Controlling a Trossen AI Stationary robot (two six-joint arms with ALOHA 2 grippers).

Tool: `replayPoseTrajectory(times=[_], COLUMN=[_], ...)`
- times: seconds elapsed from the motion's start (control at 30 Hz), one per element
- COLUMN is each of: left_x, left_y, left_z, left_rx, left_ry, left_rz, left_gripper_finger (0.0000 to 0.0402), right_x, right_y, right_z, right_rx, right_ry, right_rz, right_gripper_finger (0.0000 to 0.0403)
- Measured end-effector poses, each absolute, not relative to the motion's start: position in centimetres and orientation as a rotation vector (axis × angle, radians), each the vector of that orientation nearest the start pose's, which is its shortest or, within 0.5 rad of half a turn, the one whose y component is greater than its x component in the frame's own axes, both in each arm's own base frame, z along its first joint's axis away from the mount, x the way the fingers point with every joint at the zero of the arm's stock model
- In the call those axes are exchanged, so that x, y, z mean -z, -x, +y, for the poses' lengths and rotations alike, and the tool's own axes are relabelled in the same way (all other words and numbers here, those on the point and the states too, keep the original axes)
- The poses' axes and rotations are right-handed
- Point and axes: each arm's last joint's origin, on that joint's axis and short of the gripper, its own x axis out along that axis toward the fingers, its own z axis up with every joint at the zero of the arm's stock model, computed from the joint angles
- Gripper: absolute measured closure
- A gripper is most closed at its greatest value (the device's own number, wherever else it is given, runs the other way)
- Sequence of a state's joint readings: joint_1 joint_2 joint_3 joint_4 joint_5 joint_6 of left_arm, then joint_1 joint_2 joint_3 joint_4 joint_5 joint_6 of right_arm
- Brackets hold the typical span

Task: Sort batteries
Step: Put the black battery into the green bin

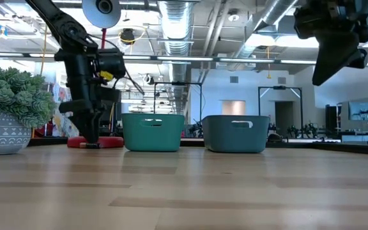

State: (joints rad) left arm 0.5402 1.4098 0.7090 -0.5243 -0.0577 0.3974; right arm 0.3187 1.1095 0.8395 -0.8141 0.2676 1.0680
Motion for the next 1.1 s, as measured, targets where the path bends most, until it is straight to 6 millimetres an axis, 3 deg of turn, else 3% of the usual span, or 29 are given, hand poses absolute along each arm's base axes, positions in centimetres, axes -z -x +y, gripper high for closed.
replayPoseTrajectory(times=[0.33, 0.5, 0.63, 0.9, 1.1], left_x=[-13.1, -13.0, -13.0, -13.0, -13.2], left_y=[-19.9, -19.8, -19.6, -19.4, -19.4], left_z=[13.6, 13.5, 13.4, 13.1, 13.1], left_rx=[-0.269, -0.266, -0.249, -0.243, -0.265], left_ry=[0.099, 0.103, 0.102, 0.152, 0.218], left_rz=[1.398, 1.409, 1.427, 1.445, 1.456], left_gripper_finger=[0.0219, 0.0225, 0.0256, 0.0359, 0.0365], right_x=[-25.4, -25.6, -25.7, -25.7, -25.7], right_y=[-18.2, -17.9, -17.9, -18.1, -18.1], right_z=[5.2, 5.1, 4.8, 4.3, 4.1], right_rx=[0.451, 0.431, 0.434, 0.437, 0.434], right_ry=[-0.622, -0.591, -0.584, -0.553, -0.538], right_rz=[0.912, 0.912, 0.909, 0.909, 0.91], right_gripper_finger=[0.0401, 0.0401, 0.0401, 0.0401, 0.0401])
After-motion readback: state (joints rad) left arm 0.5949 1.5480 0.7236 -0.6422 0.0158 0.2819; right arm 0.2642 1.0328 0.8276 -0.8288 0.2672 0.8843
